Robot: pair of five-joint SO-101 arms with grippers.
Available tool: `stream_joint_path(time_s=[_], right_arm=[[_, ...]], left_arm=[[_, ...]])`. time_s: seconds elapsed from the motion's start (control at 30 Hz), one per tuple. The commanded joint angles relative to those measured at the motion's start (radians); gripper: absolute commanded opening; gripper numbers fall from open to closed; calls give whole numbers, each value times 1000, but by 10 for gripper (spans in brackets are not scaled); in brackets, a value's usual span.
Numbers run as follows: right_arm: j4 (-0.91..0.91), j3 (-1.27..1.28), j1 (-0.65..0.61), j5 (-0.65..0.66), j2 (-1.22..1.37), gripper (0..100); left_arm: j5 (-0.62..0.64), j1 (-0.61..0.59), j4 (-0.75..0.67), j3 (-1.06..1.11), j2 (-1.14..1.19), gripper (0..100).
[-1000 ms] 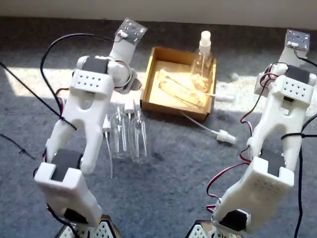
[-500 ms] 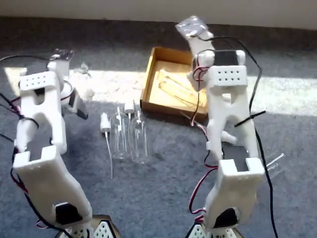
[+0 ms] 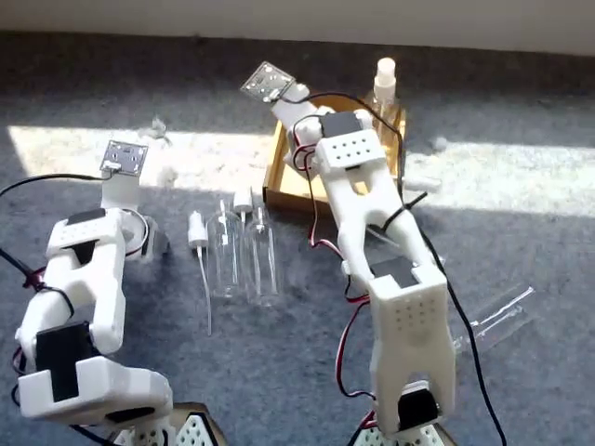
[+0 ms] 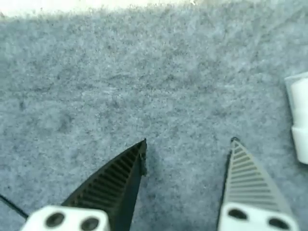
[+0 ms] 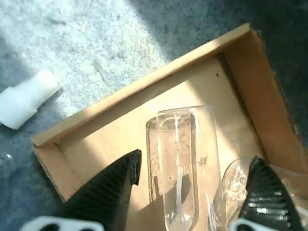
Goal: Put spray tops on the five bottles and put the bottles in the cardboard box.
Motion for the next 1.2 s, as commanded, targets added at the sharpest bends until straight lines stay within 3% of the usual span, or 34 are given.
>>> stream_joint_path(time_s=[0.0, 0.37, 0.57, 0.73, 0.93, 1.17], right_arm=[[-21, -139, 18, 9, 53, 300], [-18, -446, 31, 9, 341, 300], [15, -490, 64, 9, 407, 296], [125, -495, 77, 9, 409, 206], [174, -495, 85, 14, 415, 144], [176, -553, 87, 15, 395, 2]], left_arm=[[-8, 13, -15, 13, -15, 249], [-8, 13, -15, 13, -13, 249], [-8, 13, -15, 13, -13, 249], [-8, 13, -15, 13, -13, 249], [-8, 13, -15, 13, -13, 249], [-6, 12, -15, 13, -13, 249]])
